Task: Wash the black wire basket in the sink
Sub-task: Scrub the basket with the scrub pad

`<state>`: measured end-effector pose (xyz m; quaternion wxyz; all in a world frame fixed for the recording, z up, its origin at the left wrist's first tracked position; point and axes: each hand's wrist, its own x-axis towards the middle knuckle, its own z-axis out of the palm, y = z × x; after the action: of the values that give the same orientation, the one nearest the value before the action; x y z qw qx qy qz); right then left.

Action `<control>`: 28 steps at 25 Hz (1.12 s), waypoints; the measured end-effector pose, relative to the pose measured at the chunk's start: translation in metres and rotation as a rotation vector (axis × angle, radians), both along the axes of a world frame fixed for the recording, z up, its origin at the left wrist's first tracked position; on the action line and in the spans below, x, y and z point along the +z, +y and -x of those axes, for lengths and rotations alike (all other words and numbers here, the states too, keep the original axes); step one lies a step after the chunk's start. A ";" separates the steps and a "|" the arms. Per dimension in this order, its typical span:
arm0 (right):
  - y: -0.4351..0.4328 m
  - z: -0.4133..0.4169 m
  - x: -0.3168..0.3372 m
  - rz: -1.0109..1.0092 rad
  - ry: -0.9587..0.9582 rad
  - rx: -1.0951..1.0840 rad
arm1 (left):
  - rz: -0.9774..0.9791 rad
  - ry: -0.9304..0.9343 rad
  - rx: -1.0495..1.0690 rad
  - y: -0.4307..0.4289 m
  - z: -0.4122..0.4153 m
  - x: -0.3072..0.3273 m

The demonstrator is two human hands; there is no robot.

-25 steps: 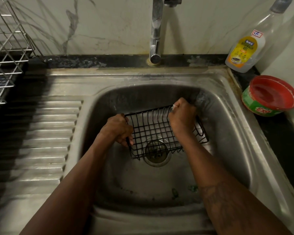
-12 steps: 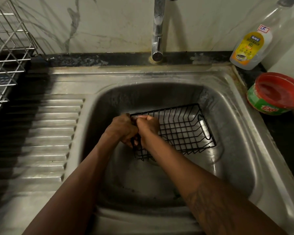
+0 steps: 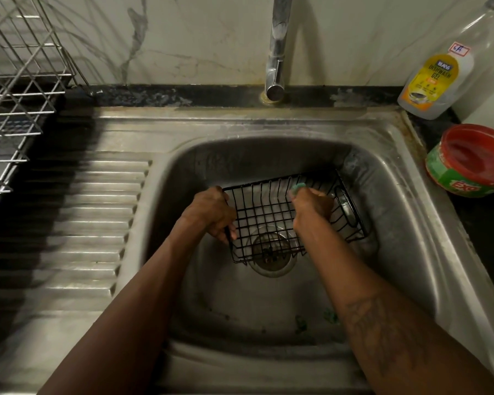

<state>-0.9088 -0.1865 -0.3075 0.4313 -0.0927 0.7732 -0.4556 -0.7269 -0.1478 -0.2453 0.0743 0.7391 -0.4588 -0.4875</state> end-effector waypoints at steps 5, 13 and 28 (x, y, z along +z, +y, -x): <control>0.022 -0.070 -0.004 -0.072 -0.141 0.361 | -0.024 -0.004 -0.013 0.000 0.005 -0.001; 0.007 -0.040 0.003 -0.156 0.320 0.725 | -0.023 -0.016 0.054 -0.002 0.007 -0.001; 0.025 -0.011 0.010 -0.098 1.240 1.078 | -0.022 -0.058 0.035 0.000 0.000 0.010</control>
<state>-0.8973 -0.1610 -0.2976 0.0892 -0.6672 0.7393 -0.0178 -0.7267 -0.1481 -0.2350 0.0613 0.7616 -0.4425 -0.4695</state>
